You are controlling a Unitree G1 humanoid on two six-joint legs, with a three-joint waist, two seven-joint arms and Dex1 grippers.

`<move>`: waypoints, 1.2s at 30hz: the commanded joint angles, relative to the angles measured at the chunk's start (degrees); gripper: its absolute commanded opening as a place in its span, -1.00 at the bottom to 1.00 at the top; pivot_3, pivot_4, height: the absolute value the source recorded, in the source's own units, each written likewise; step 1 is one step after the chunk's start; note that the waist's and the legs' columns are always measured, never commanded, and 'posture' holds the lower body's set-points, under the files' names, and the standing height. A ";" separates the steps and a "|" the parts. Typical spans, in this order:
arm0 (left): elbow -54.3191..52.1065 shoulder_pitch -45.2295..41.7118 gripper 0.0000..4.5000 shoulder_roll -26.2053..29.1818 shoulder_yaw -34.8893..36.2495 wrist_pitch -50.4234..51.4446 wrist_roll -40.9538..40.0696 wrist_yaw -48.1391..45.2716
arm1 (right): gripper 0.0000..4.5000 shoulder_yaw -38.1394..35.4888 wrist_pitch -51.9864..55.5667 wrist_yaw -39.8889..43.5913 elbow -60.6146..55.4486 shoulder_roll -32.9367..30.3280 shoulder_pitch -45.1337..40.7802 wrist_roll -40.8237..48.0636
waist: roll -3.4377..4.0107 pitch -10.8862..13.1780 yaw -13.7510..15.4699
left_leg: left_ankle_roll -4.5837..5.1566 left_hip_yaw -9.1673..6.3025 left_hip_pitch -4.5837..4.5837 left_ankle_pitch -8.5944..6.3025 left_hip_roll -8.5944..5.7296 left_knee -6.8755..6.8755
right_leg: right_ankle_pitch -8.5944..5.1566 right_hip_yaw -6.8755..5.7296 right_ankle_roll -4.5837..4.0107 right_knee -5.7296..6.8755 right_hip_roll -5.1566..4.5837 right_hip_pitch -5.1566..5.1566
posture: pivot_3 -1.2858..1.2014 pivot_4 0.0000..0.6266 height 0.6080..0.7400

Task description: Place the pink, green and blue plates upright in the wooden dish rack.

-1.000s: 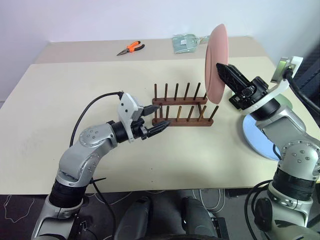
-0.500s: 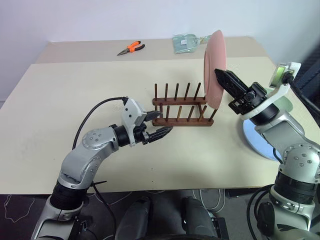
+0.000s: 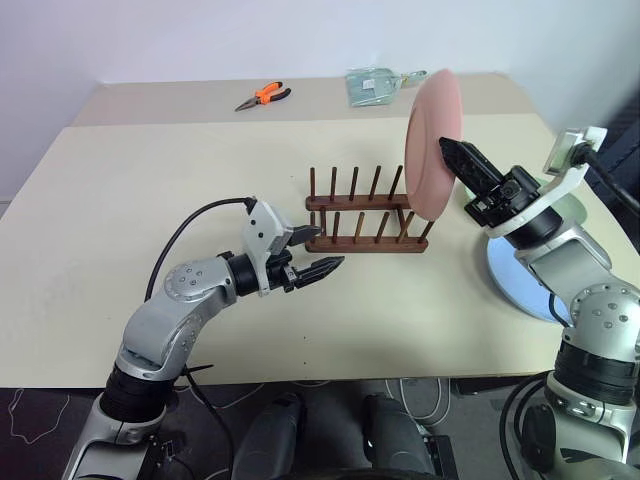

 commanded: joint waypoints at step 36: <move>1.61 -1.18 0.50 -1.21 -1.62 -2.65 2.38 -2.53 | 0.97 16.33 -40.98 14.60 22.46 -31.90 10.00 -71.16 | 0.11 0.08 0.13 | 0.08 0.36 -0.05 -0.05 -0.01 0.13 | -0.01 0.07 0.01 -0.03 -0.13 -0.02 | 0.03 -0.52 0.88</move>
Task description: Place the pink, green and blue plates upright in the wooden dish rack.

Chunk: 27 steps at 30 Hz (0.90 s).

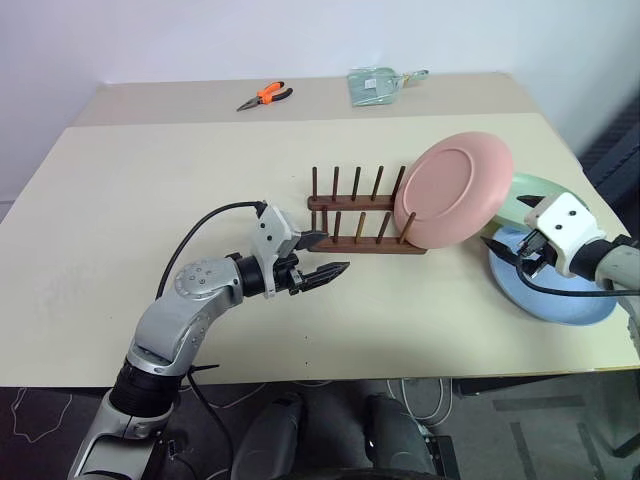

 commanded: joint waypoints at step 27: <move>-0.90 0.48 0.50 0.29 -0.06 -2.54 1.80 -0.41 | -0.98 -4.84 -4.94 -13.04 6.69 0.58 -8.61 -13.52 | 0.03 -0.01 -0.09 | 0.02 0.40 0.06 0.00 0.02 0.00 | 0.03 0.50 0.03 0.11 0.08 -0.15 | 0.03 -0.52 0.88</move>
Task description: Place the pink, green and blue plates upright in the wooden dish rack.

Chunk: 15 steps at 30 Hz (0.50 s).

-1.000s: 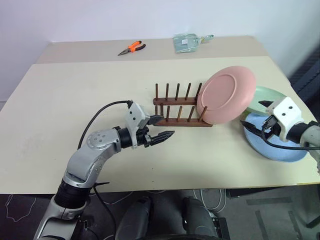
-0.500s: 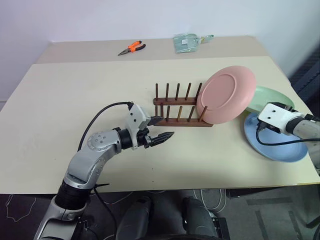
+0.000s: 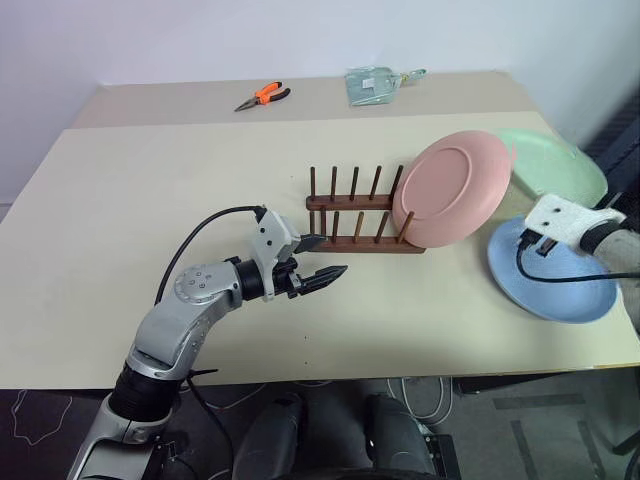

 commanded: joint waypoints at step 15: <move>6.63 0.18 0.50 1.92 7.15 -8.90 3.92 2.27 | -0.98 -22.15 38.69 -13.09 -43.70 24.31 -10.72 85.27 | 0.01 0.01 -0.10 | 0.12 0.36 0.06 -0.08 0.37 0.01 | 0.18 0.44 -0.09 -0.09 0.34 -0.10 | 0.03 -0.52 0.88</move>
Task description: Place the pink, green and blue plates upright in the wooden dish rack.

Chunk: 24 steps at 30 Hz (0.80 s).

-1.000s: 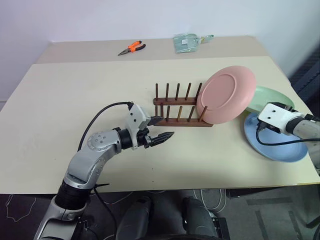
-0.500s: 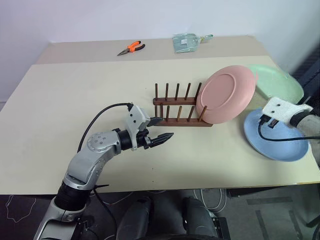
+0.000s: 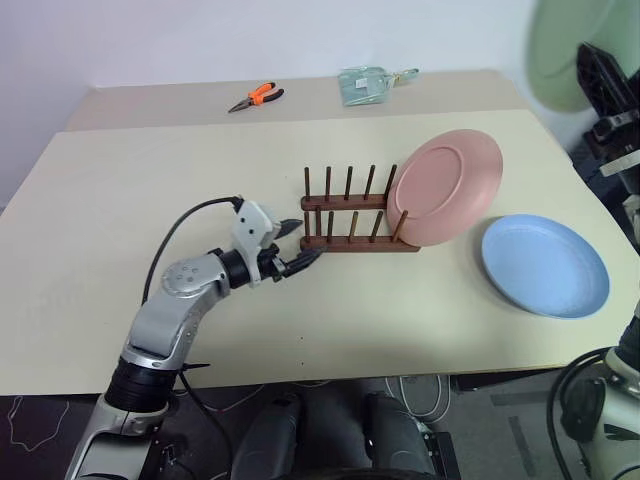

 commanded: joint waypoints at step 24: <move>-5.17 3.42 0.50 0.58 2.21 1.29 -2.40 -0.83 | -0.98 26.90 6.34 -24.25 -11.60 12.57 9.22 -5.11 | 0.00 -0.01 0.04 | 0.02 0.13 -0.02 -0.01 0.00 -0.03 | 0.04 0.11 -0.01 0.02 0.04 -0.15 | 0.03 -0.52 0.88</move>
